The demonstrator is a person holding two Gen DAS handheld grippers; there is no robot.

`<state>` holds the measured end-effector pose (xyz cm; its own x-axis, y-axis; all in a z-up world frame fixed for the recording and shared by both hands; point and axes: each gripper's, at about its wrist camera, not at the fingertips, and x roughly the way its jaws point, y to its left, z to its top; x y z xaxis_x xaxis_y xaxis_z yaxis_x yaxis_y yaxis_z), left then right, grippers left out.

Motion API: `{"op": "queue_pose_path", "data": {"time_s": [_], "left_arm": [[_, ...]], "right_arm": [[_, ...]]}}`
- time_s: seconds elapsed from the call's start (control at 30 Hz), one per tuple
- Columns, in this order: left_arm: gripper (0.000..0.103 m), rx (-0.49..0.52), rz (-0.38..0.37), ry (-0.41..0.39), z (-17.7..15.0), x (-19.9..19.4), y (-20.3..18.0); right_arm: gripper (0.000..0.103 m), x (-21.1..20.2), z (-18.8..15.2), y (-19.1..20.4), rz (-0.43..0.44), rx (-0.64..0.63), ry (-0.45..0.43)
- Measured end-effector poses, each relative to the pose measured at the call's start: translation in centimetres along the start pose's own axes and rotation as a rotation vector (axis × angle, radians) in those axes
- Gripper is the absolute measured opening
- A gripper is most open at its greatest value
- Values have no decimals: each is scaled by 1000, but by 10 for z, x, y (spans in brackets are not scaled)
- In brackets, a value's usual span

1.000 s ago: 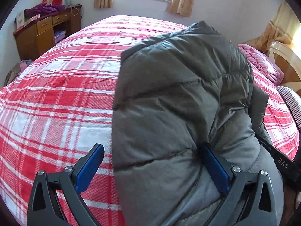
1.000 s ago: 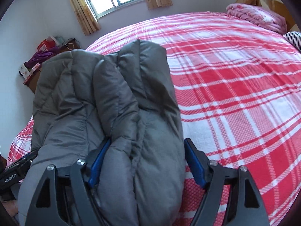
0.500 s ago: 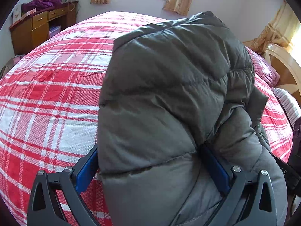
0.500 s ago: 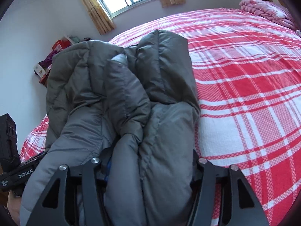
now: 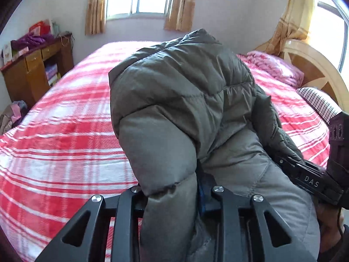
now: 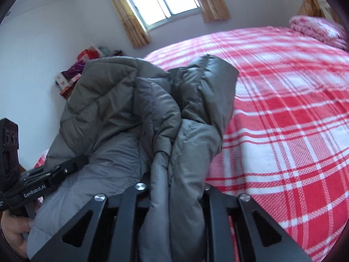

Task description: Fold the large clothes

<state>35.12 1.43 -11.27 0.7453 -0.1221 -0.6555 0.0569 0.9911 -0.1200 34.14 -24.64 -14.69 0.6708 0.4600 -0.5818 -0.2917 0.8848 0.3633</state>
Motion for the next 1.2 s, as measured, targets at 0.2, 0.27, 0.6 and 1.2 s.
{"op": "queue_pose_path", "data": {"time_s": [0.2,0.27,0.6,1.2], "left_arm": [[28,-23,27,-68,1,-43,19],[28,-34,36,-90,3,-53,28],[28,-63,120,-156,-4,-94,66],[28,-154,183,-144,-37,-121,133]], "right_arm": [[18,-16,5,35,73,-35,-51],[18,-21,6,45,97,-52,-65],[18,-16,19,108,202,-123,-95],[18,33,17,162,281,-244,-5]]}}
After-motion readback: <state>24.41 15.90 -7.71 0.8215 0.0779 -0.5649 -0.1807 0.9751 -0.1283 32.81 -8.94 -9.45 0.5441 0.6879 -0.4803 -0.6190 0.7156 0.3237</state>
